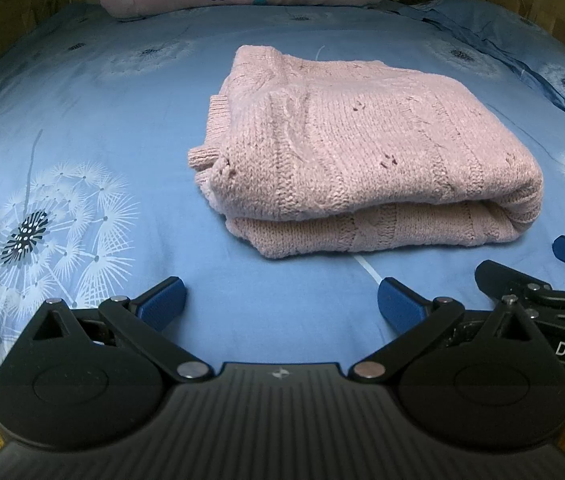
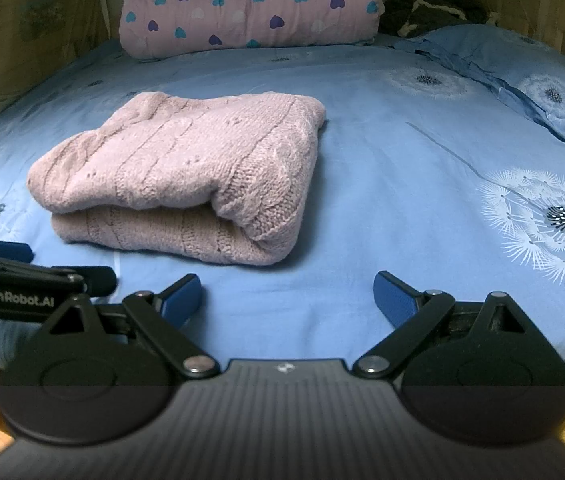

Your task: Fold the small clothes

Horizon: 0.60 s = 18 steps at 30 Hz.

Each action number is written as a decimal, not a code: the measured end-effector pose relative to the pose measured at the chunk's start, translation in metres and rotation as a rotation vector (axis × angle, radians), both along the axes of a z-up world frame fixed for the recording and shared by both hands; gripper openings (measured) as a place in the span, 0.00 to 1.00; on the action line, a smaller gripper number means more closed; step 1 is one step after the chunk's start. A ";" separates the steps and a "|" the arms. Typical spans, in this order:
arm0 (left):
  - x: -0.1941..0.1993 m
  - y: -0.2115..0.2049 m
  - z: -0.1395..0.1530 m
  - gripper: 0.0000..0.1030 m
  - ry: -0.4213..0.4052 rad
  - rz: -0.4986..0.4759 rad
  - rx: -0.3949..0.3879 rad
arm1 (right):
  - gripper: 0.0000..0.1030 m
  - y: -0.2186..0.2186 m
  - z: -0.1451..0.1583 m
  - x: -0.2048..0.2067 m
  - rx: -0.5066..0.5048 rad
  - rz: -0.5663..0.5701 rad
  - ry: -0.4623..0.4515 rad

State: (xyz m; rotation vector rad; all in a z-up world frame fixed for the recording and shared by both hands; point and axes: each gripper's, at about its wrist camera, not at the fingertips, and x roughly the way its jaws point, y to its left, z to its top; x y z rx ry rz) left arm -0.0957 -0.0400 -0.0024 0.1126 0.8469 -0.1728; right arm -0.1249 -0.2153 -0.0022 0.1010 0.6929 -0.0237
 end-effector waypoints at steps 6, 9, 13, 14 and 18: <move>0.000 0.000 0.000 1.00 0.000 0.000 0.000 | 0.92 0.001 0.000 -0.001 -0.002 0.000 0.000; 0.000 0.000 0.000 1.00 0.000 0.000 0.001 | 0.92 0.002 0.001 0.000 -0.005 0.002 0.000; 0.000 0.000 0.000 1.00 0.000 0.000 0.001 | 0.92 0.002 0.001 0.000 -0.006 0.002 0.000; 0.000 0.000 0.000 1.00 0.000 0.000 0.000 | 0.92 0.002 0.001 -0.001 -0.005 0.002 0.000; 0.000 0.000 0.000 1.00 0.000 0.001 0.000 | 0.92 0.002 0.001 -0.001 -0.005 0.001 -0.001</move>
